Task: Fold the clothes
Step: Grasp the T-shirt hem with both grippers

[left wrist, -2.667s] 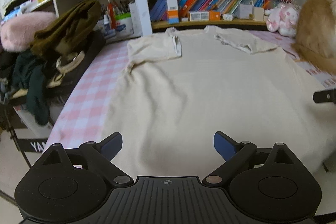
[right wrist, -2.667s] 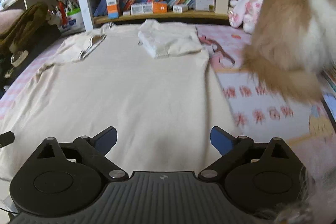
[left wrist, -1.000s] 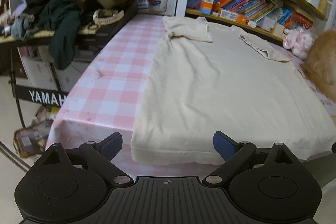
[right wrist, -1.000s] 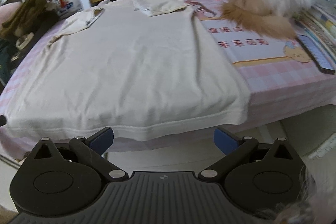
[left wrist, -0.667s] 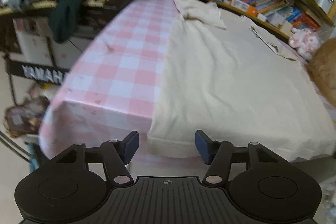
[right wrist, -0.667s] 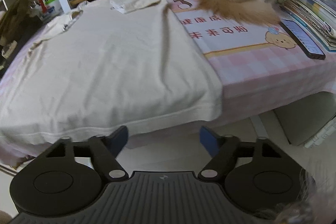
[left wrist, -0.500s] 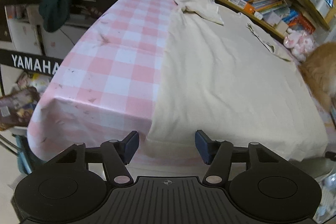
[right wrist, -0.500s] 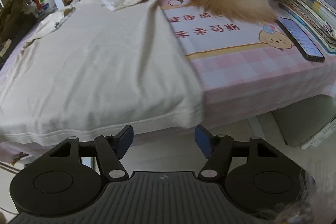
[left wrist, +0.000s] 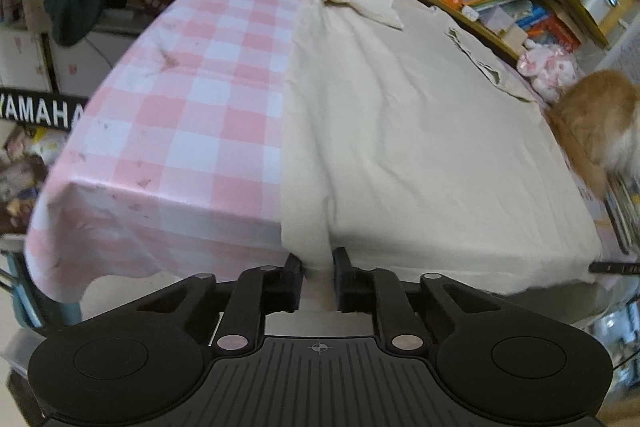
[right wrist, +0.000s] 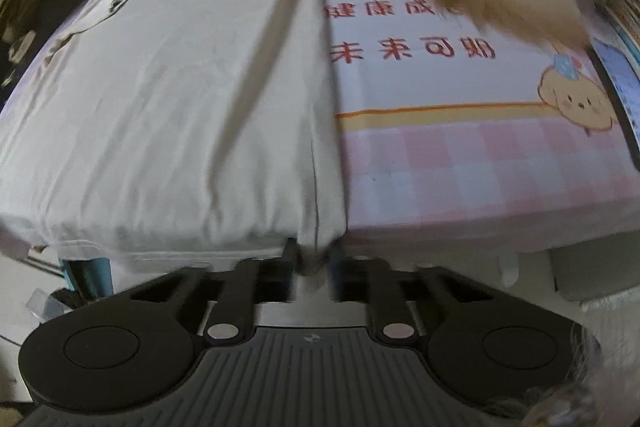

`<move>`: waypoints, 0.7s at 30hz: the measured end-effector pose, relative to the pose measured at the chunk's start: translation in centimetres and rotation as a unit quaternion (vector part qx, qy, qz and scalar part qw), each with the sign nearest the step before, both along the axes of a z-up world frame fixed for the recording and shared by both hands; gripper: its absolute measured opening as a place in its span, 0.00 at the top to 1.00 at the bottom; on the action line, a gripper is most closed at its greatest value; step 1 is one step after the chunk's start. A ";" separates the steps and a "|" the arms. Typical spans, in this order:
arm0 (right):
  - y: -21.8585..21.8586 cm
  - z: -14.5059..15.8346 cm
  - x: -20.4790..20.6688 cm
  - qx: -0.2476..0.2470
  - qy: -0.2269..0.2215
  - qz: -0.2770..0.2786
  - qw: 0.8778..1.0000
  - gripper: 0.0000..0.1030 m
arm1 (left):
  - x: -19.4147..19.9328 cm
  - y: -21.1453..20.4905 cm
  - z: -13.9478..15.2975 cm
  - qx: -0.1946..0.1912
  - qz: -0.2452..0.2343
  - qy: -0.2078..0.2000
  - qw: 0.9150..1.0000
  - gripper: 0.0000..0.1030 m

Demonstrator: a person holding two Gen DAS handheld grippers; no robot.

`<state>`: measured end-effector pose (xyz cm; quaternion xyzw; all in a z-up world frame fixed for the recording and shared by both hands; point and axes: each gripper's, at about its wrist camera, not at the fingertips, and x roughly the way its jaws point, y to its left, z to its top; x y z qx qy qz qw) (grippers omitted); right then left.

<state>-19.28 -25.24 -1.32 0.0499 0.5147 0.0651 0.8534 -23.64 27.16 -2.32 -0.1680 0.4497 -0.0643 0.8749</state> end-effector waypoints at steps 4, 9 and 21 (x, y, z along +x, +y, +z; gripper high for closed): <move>0.3 0.4 0.1 0.004 0.003 0.006 1.000 0.93 | -1.0 -0.7 1.5 0.013 -0.015 -0.013 1.000 0.89; 0.6 0.9 0.1 0.010 0.007 0.013 1.000 0.93 | -0.3 -0.1 0.8 0.003 -0.007 0.002 1.000 0.86; 0.2 0.0 1.1 0.036 0.030 0.005 0.999 0.89 | 0.9 2.5 -0.8 -0.088 0.072 0.008 0.994 0.62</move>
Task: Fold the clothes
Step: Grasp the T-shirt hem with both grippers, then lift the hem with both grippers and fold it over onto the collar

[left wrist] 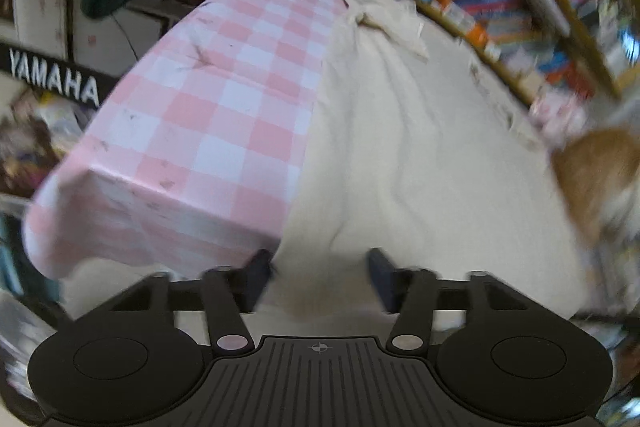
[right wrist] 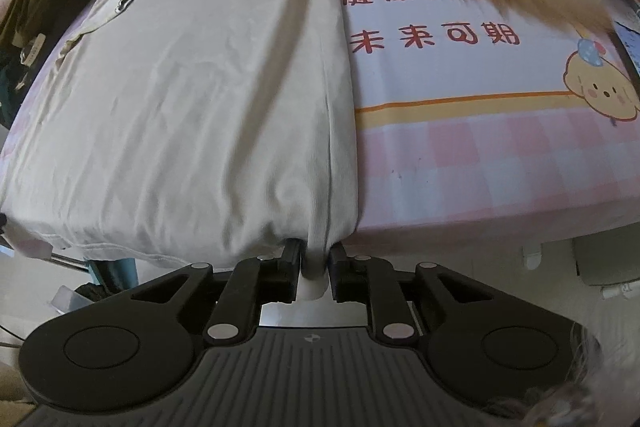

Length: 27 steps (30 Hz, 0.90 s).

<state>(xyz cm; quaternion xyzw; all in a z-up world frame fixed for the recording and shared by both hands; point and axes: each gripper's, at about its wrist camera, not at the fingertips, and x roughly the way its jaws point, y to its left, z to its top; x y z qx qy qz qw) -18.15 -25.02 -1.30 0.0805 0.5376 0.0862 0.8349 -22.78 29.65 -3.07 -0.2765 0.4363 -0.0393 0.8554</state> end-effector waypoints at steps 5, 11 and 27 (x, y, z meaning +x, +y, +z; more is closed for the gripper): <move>-0.4 0.6 -0.6 0.008 -0.015 -0.009 1.000 0.93 | -0.5 -0.1 0.2 -0.011 -0.001 0.004 1.000 0.96; -1.5 1.3 -2.9 0.040 -0.019 -0.041 0.998 0.93 | -2.1 0.7 0.5 -0.023 -0.004 0.011 1.000 0.96; -2.2 -1.7 -12.1 0.074 0.082 -0.104 0.988 0.94 | -8.7 1.7 -2.9 -0.074 -0.030 0.100 0.992 0.96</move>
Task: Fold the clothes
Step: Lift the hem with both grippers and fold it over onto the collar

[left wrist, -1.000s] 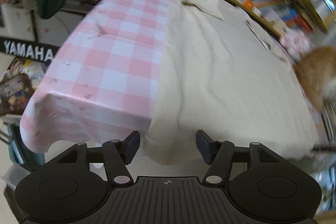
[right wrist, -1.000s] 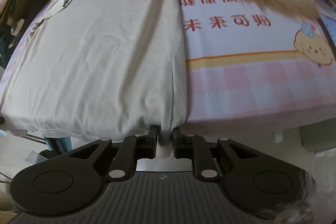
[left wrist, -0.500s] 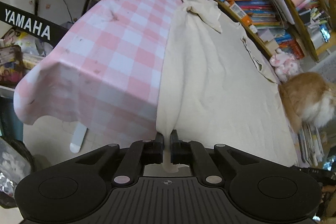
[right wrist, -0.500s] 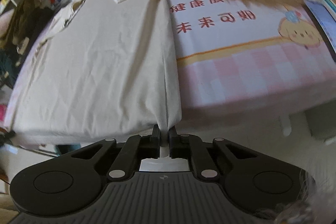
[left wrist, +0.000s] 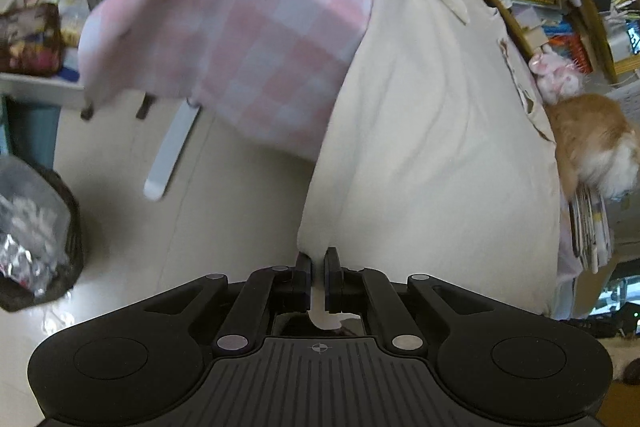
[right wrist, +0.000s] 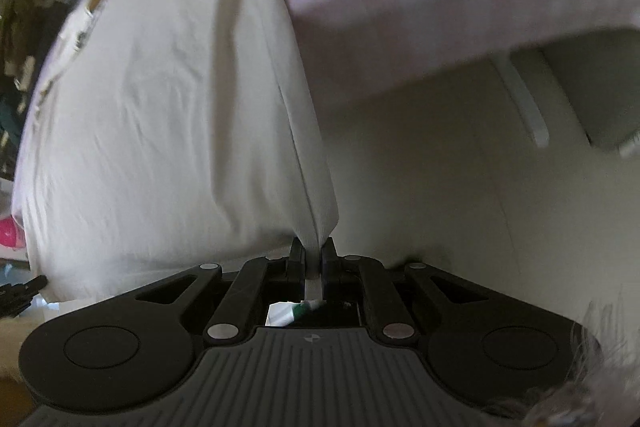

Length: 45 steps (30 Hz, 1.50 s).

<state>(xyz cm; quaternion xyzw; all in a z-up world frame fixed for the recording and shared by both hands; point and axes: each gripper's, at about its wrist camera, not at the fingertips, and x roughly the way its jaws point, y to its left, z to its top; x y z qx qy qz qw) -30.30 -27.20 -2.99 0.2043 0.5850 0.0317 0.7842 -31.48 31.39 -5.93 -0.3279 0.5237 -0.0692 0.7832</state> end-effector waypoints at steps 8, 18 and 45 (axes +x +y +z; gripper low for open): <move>-1.3 4.7 0.4 0.100 -0.086 -0.053 0.990 0.94 | 3.5 2.1 5.9 -0.078 0.034 -0.133 0.987 0.96; -2.8 13.4 10.0 0.170 -0.280 -0.113 0.938 0.93 | 13.2 3.3 11.2 -0.128 0.110 -0.278 0.946 0.96; -4.0 8.0 37.8 0.197 -0.251 -0.134 0.938 0.93 | 36.5 -0.4 8.0 -0.042 0.227 -0.202 0.952 0.96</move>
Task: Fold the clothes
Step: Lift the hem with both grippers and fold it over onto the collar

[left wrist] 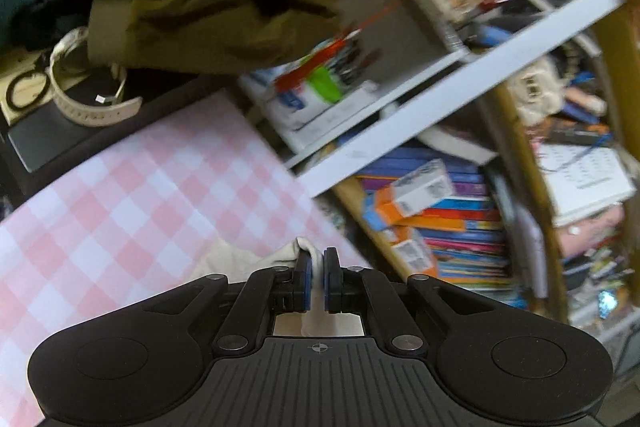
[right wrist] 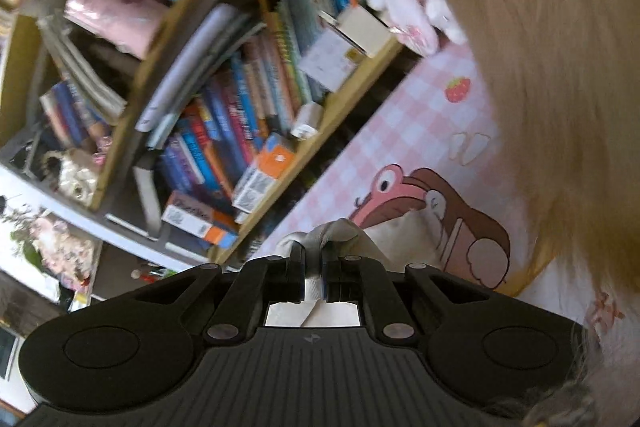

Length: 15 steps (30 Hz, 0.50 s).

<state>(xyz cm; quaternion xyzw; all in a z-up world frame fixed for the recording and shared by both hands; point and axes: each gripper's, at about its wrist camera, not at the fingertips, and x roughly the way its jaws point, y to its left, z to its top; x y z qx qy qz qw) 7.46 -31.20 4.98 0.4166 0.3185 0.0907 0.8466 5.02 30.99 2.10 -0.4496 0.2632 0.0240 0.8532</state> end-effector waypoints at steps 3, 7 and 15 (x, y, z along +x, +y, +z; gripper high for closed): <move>0.1 -1.5 1.8 -0.007 0.019 0.000 1.000 0.93 | 1.6 0.3 -1.8 0.009 0.008 0.036 0.999 0.96; 0.3 -3.5 4.2 -0.016 0.043 0.001 0.999 0.93 | 3.4 0.2 -3.8 0.020 0.009 0.073 0.997 0.96; 1.3 -6.5 7.8 -0.094 0.094 0.012 0.991 0.89 | 4.9 -1.0 -5.1 0.072 0.003 0.125 0.990 0.90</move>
